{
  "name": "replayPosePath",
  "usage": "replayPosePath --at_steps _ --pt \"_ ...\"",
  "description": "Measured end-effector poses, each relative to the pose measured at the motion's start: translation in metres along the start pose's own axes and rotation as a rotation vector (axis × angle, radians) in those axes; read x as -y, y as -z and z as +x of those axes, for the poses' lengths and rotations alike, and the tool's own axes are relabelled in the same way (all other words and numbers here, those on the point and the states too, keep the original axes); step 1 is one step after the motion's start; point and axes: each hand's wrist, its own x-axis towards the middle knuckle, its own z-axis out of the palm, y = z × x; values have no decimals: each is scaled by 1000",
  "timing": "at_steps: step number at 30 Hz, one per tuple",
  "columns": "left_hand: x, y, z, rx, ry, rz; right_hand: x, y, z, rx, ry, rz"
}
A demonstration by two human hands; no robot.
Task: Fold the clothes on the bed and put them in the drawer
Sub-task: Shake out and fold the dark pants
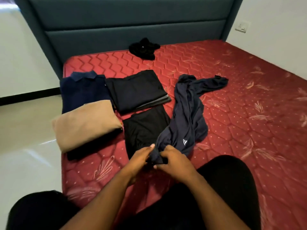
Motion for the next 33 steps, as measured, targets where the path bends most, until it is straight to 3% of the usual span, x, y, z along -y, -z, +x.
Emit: replayPosePath --at_steps 3,7,12,15,18,20,22,25,29,31,33 --pt "17 10 -13 31 39 49 6 -12 -11 -93 9 -163" --pt "22 5 -19 -36 -59 164 5 -17 -16 -477 133 -115" --pt "-32 -18 -12 35 -171 -191 14 35 5 -841 104 241" --pt "-94 -40 -5 248 -233 -288 5 62 -3 -1055 63 293" --pt "-153 -69 6 443 -245 -400 -8 61 2 -902 -117 493" --pt "-189 -92 14 489 -230 -507 -18 67 25 -789 -184 602" --pt "-220 -112 19 486 -271 -541 -25 87 58 -825 -147 641" --pt "-259 -126 16 440 -381 -540 -31 125 94 -966 -183 712" --pt "-320 -116 18 287 -625 -585 -43 171 129 -986 -361 688" --pt "-339 -91 24 58 -761 -601 -44 189 142 -1026 -304 679" --pt "-338 -54 41 -309 -811 -452 -43 203 144 -1038 -144 394"
